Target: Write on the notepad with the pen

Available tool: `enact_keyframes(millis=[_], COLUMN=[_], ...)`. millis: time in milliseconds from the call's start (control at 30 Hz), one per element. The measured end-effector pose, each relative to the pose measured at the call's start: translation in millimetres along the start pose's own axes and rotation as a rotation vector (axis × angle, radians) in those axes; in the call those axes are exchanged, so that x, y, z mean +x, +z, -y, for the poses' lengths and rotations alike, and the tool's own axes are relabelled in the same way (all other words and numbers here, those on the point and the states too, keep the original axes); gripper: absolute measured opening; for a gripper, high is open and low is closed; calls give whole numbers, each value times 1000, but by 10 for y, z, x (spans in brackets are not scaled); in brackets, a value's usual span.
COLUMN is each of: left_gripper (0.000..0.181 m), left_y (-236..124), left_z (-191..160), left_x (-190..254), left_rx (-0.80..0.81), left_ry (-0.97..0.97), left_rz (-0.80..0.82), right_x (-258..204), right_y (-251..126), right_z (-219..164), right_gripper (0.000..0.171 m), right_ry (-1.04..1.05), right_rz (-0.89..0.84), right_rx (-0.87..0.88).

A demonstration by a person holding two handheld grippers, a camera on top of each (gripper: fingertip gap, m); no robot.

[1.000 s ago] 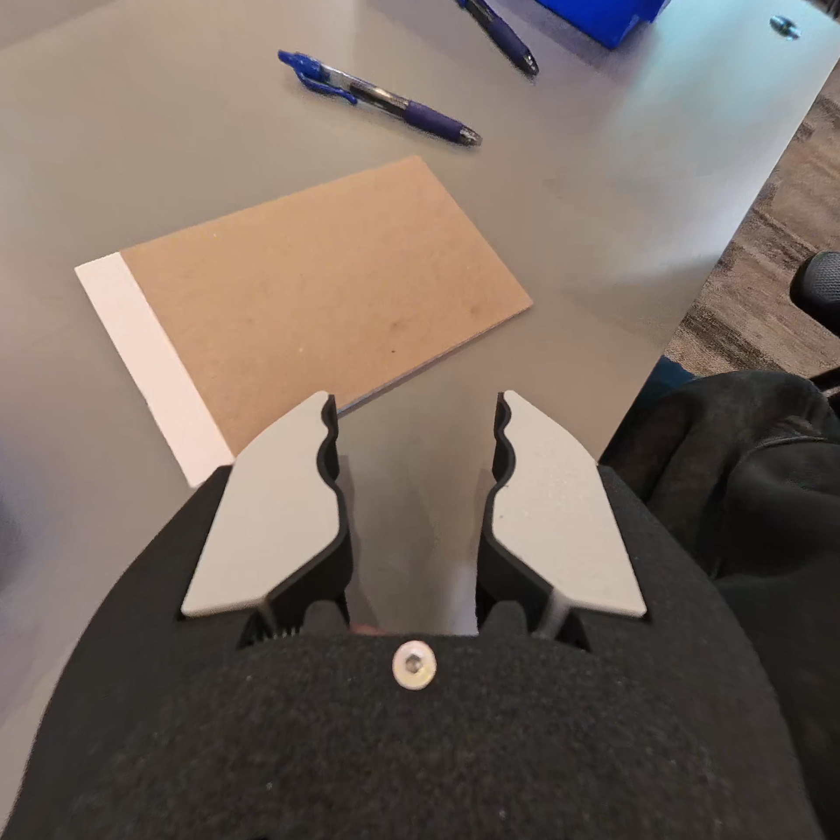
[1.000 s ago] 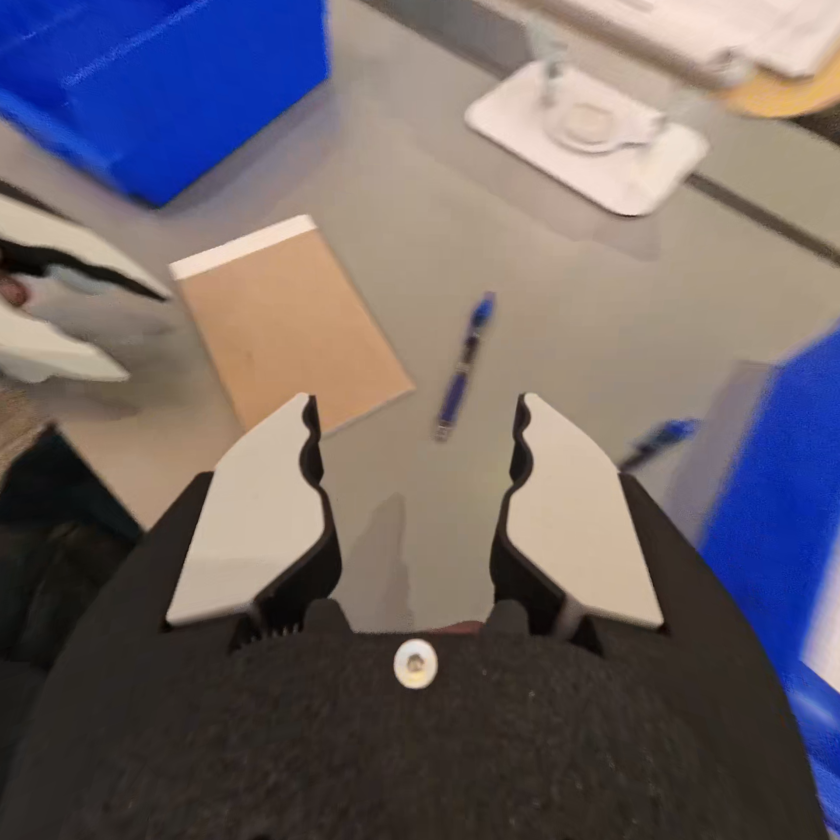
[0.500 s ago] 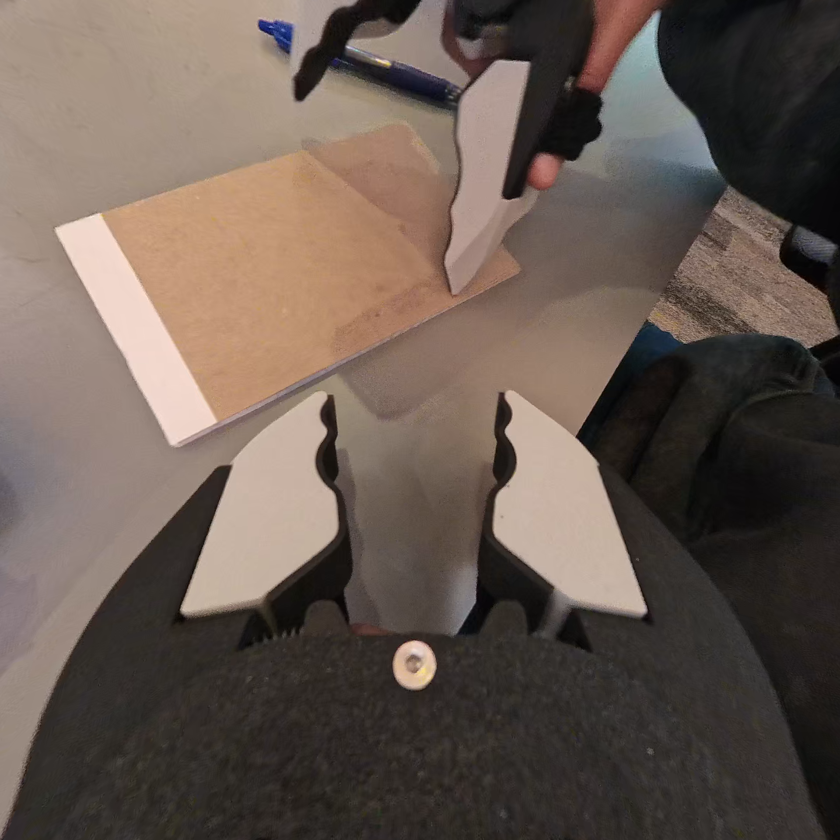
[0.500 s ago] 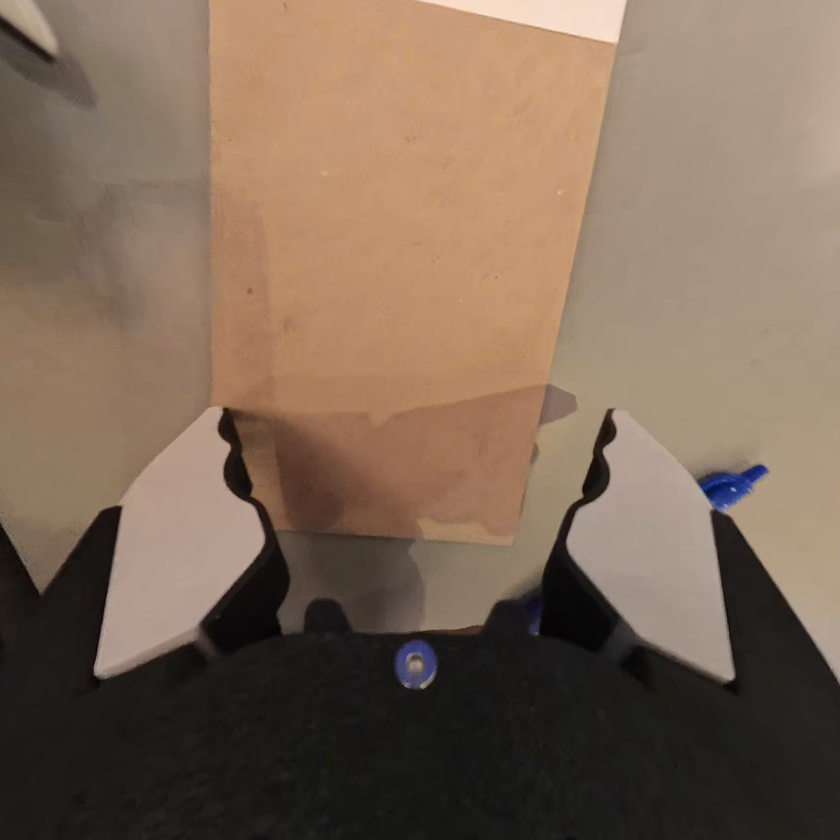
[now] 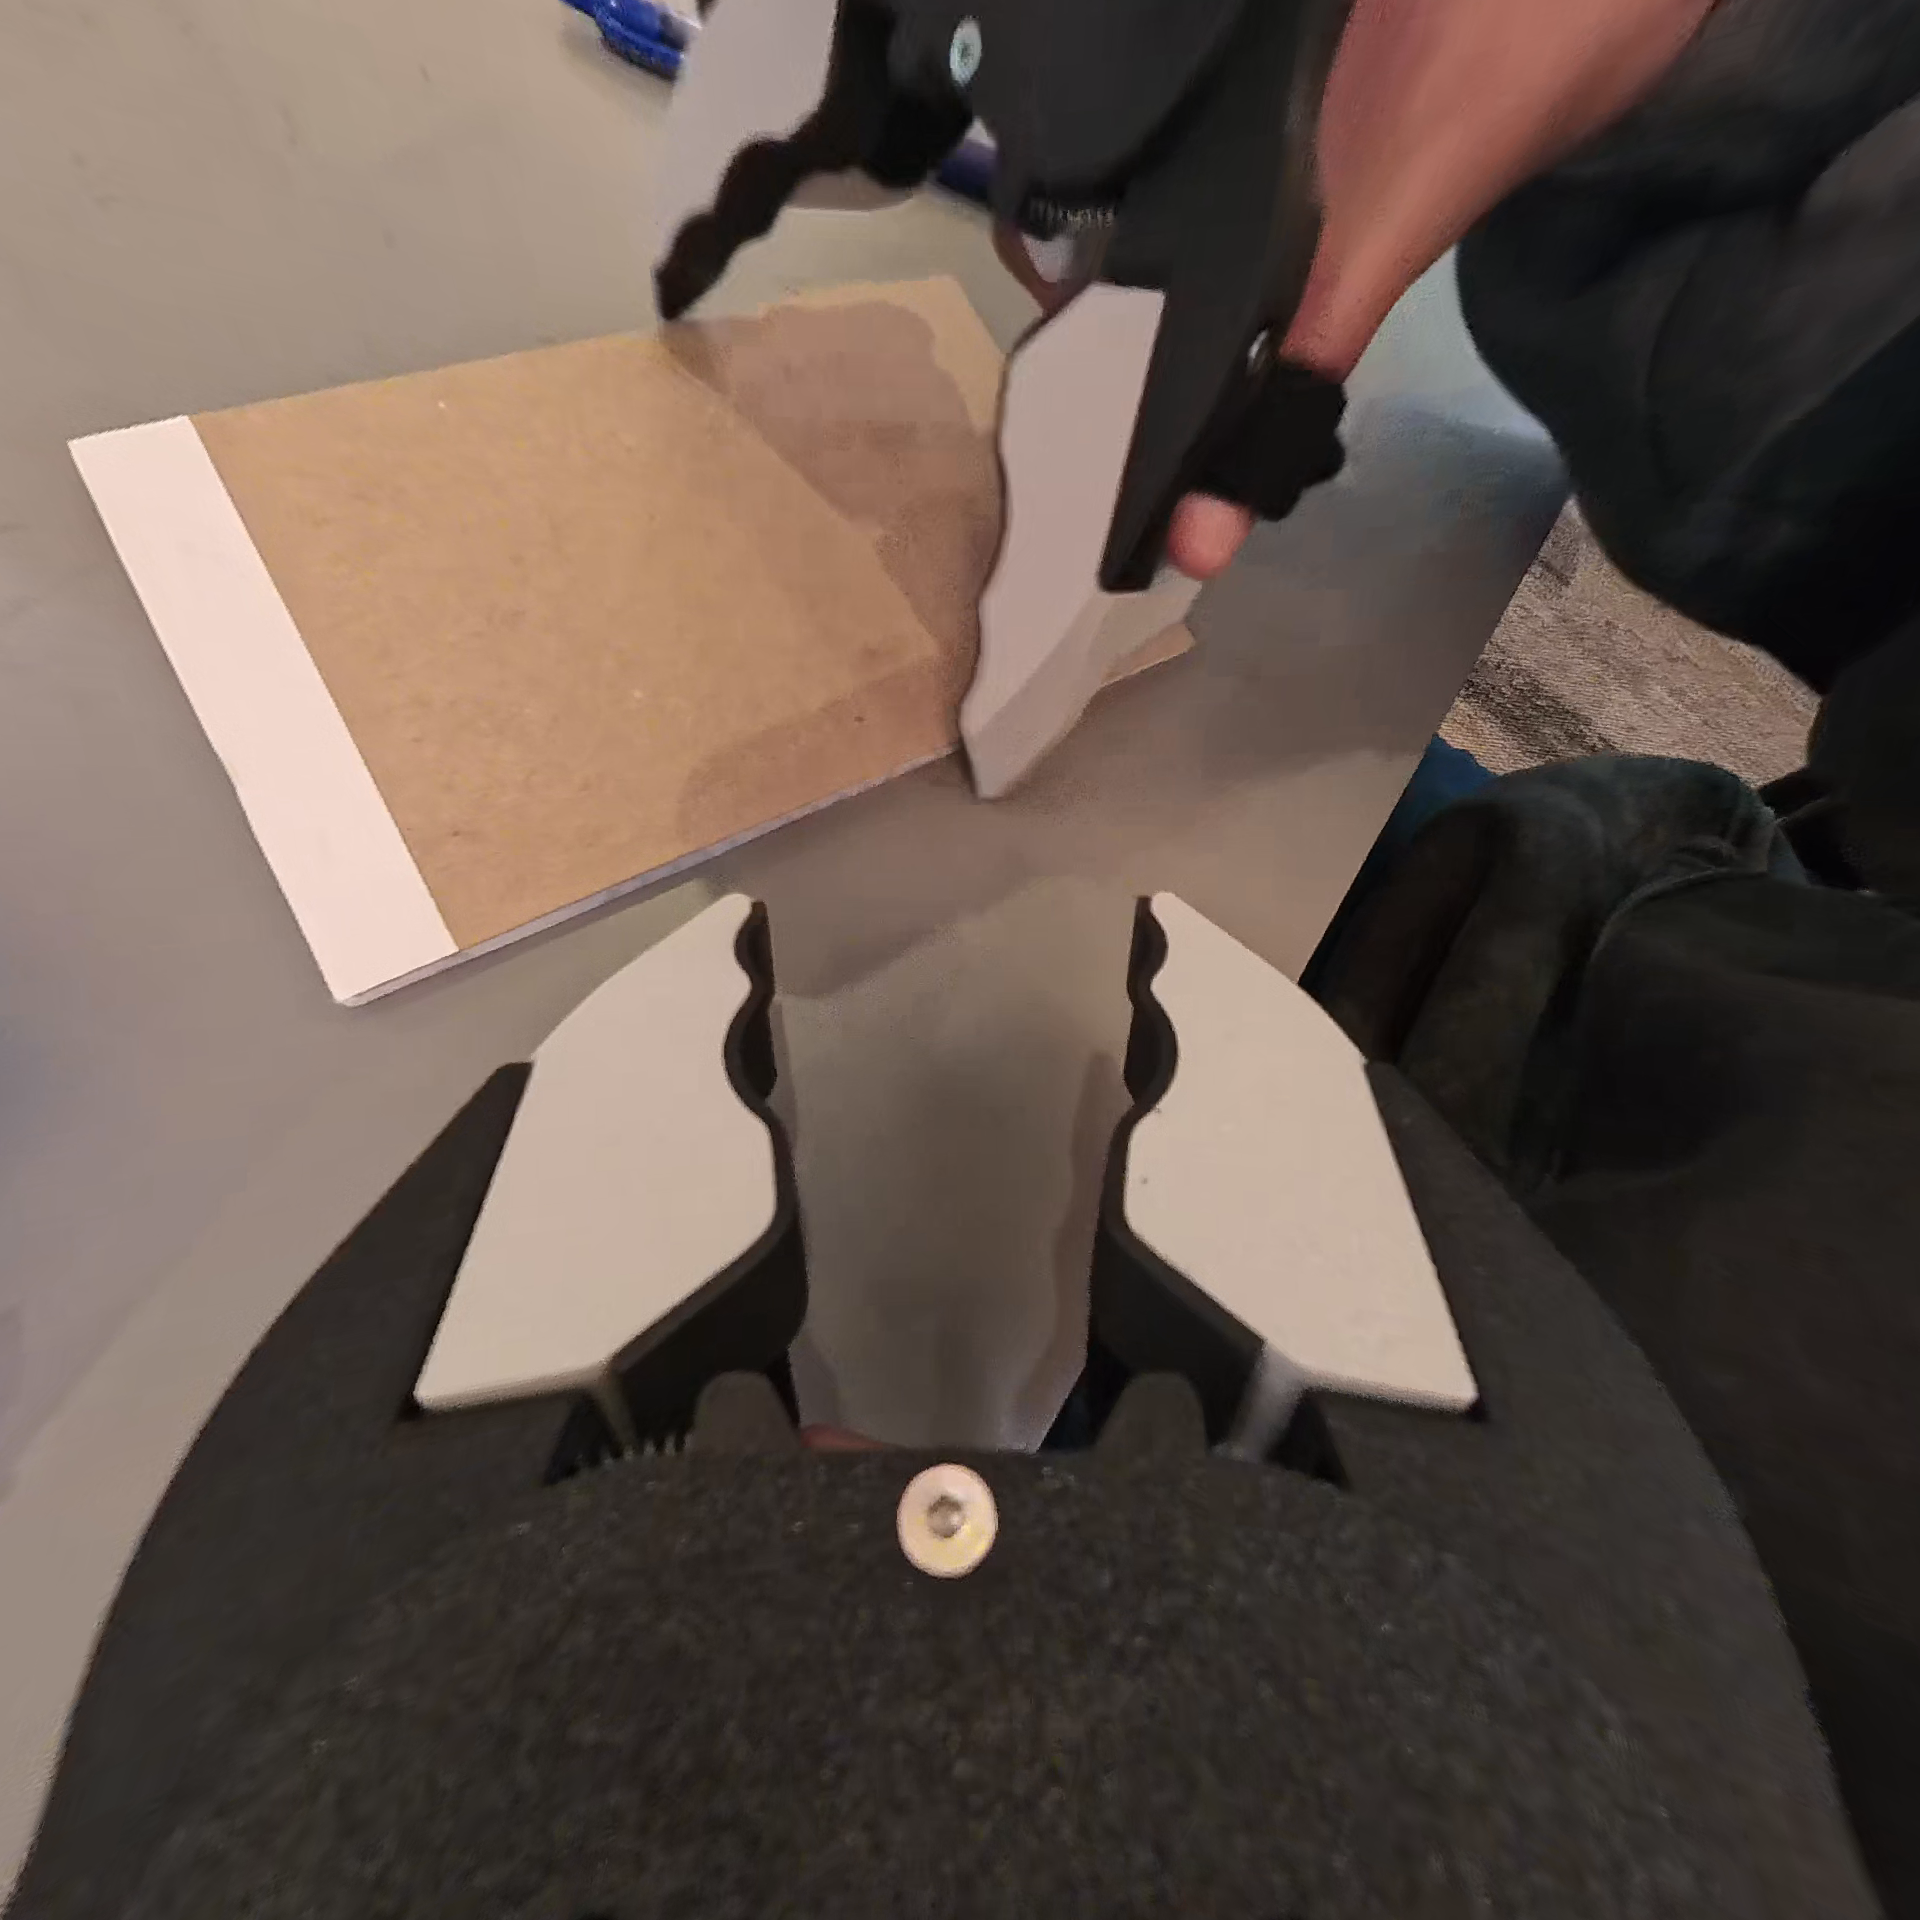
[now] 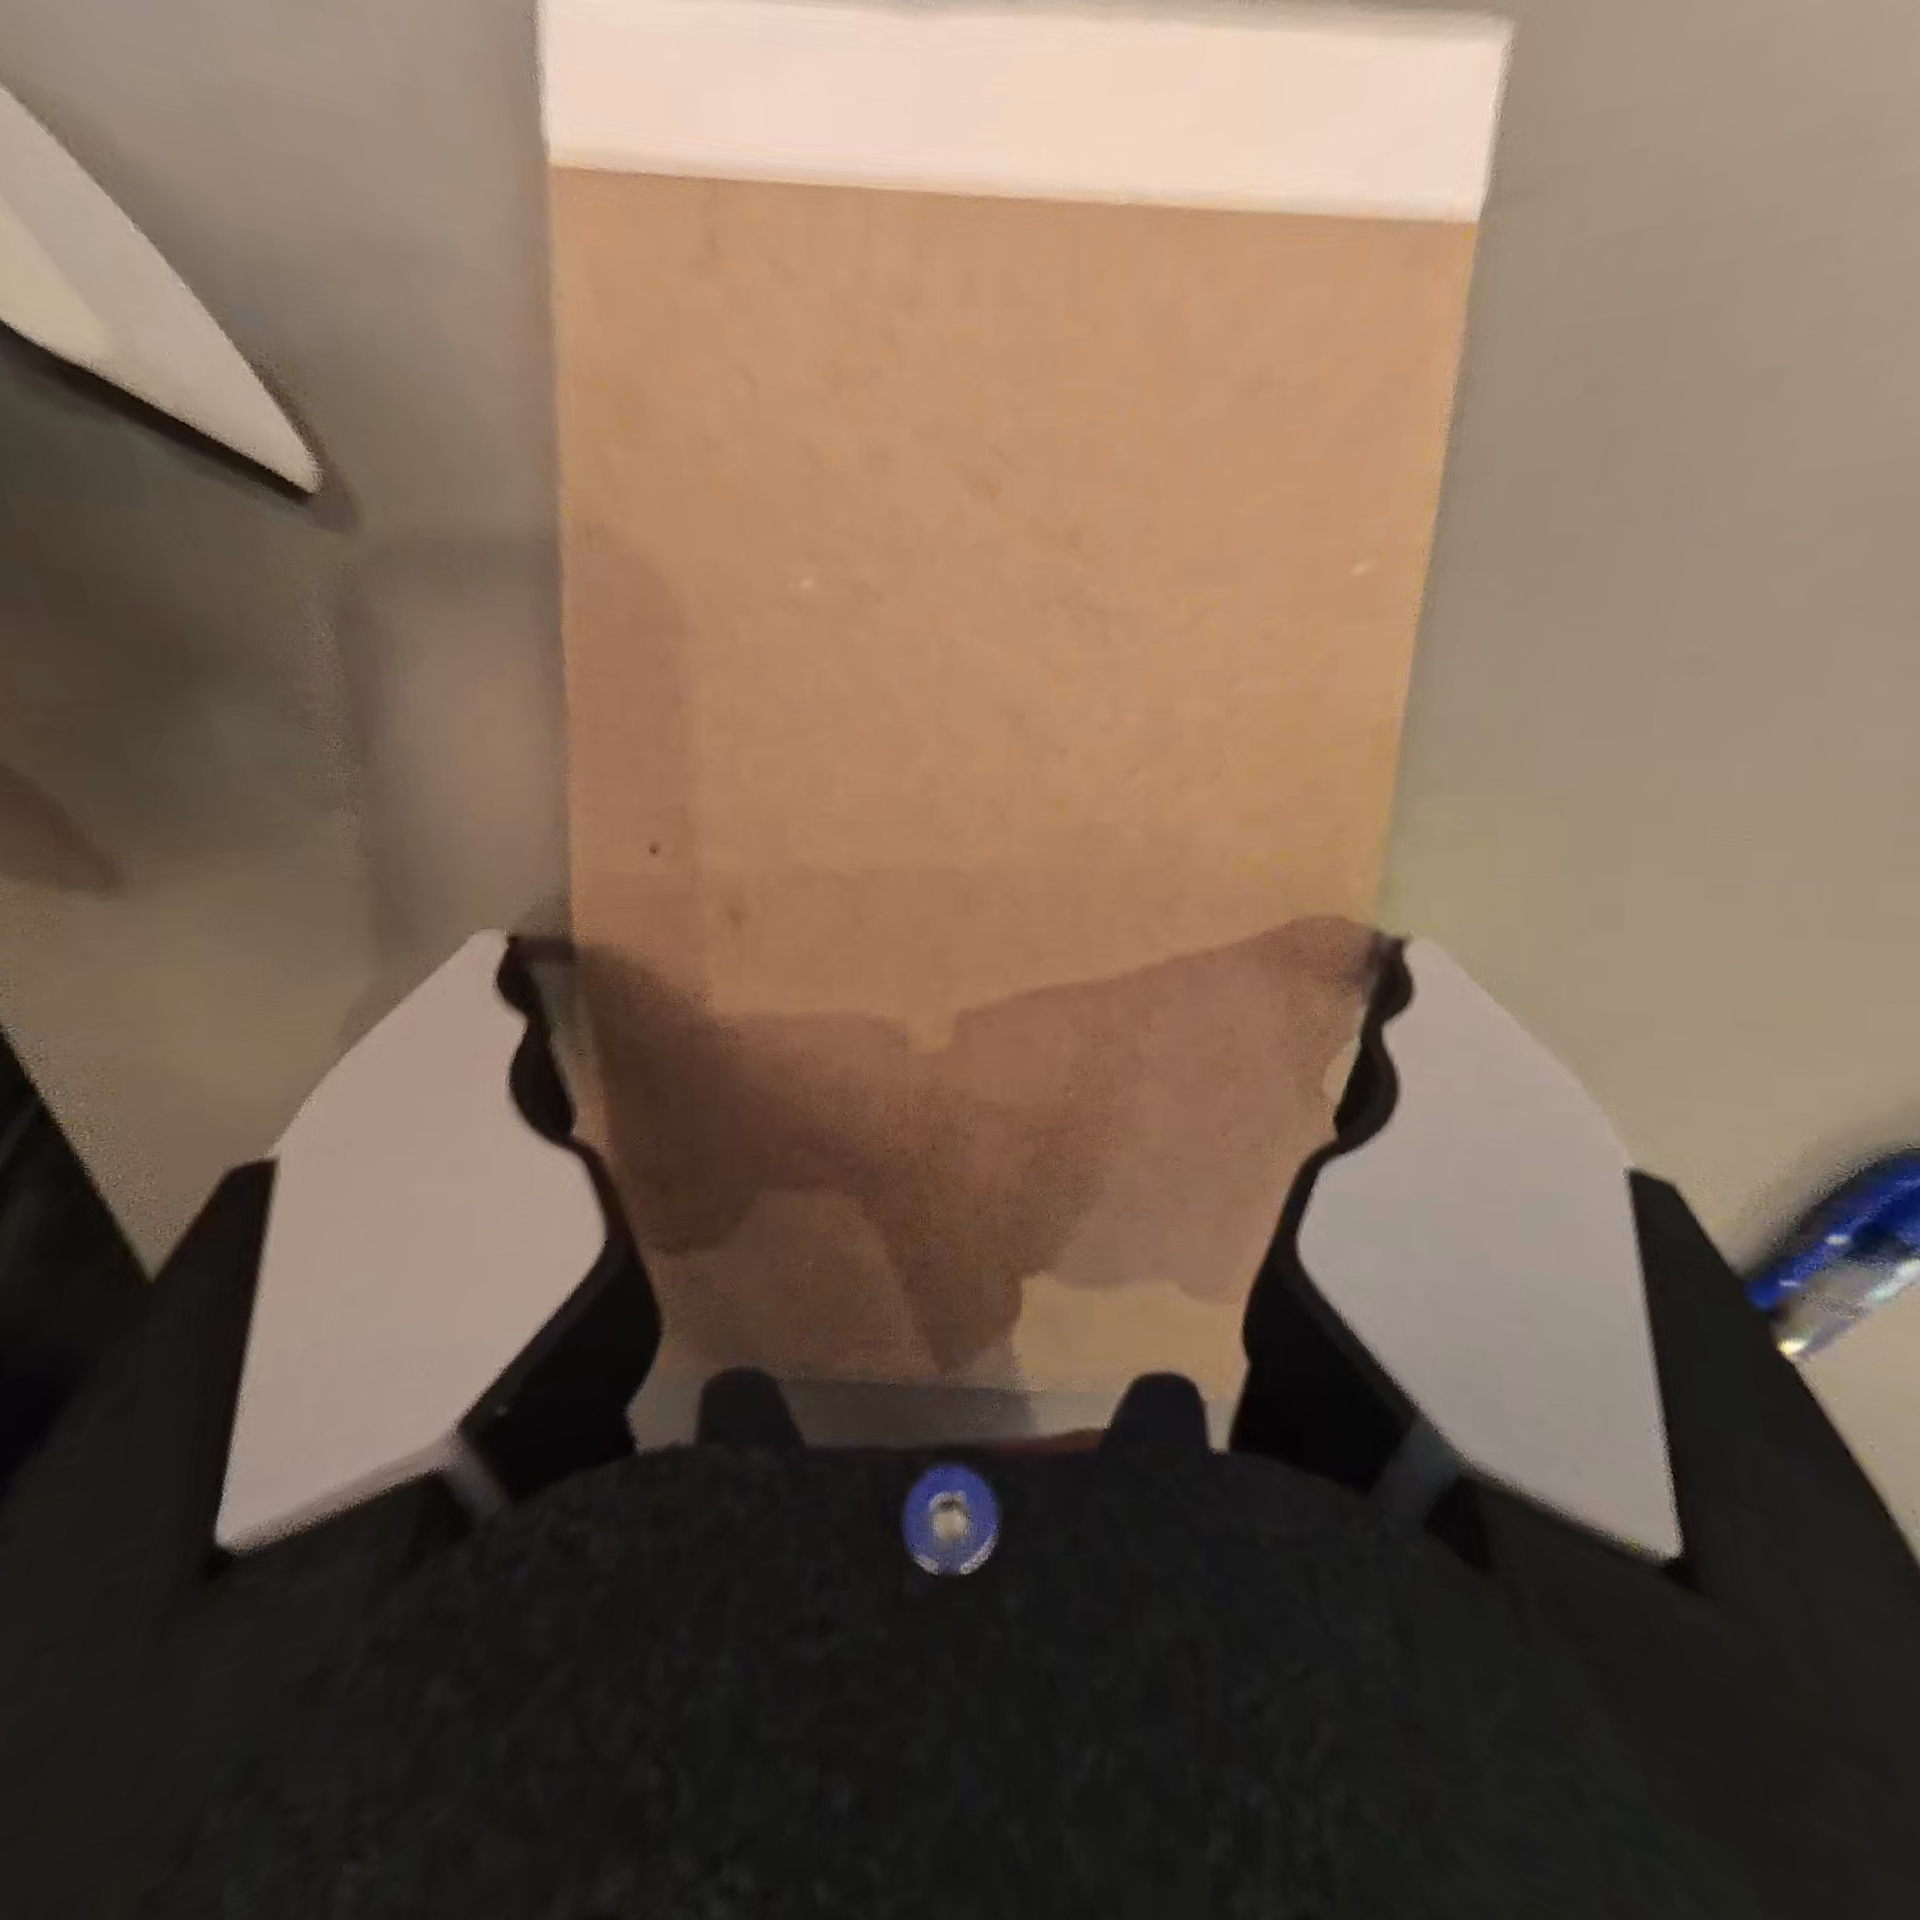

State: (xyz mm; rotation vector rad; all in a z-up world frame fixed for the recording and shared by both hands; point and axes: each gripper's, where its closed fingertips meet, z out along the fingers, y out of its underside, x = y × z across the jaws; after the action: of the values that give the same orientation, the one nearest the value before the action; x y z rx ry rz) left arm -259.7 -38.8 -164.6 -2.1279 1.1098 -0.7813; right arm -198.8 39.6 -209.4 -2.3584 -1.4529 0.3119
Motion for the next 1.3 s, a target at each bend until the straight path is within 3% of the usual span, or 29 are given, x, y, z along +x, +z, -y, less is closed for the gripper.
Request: enact_keyframes(millis=[100,167,333,433,533,733,767,800,867,933,967,1100,1233,1300], left_gripper=[65,65,64,64,64,64,64,64,64,64,64,64,64,63], left_y=[17,8,-65,-94,-100,-46,-42,-38,-26,-5,5,0,-118,-204], left_z=[-31,-33,-3,-4,-7,-32,-38,-41,-42,-52,-63,-92,-33,10], left_x=[25,25,-30,-53,-49,-15,-12,-8,1,12,16,-7,-69,-113], left_rx=[-11,-10,11,18,16,-8,-10,-12,-15,-22,-29,-44,-5,24], left_ry=[4,12,6,-5,0,15,19,21,23,24,25,39,19,0], left_rz=[-8,-2,16,24,28,26,30,31,30,23,21,36,47,56], right_x=[-30,-10,-15,33,208,231,260,269,156,90,16,-554,-1438,-1660], right_y=[8,-23,-108,-467,-591,-663,-716,-788,-900,-908,-920,-977,-763,-629], right_z=[-10,-5,-7,125,-82,-289,-332,-348,-284,-442,-522,-521,-451,-411], right_gripper=[146,133,130,94,111,115,91,49,31,72,84,81,81,79], right_ry=[18,76,193,283,321,342,329,289,265,249,197,-15,-195,-269], right_rz=[-9,-32,-29,58,-3,-57,-104,-134,-77,-76,-87,-89,30,5], right_rx=[17,27,93,258,221,215,207,222,313,233,190,212,287,319])
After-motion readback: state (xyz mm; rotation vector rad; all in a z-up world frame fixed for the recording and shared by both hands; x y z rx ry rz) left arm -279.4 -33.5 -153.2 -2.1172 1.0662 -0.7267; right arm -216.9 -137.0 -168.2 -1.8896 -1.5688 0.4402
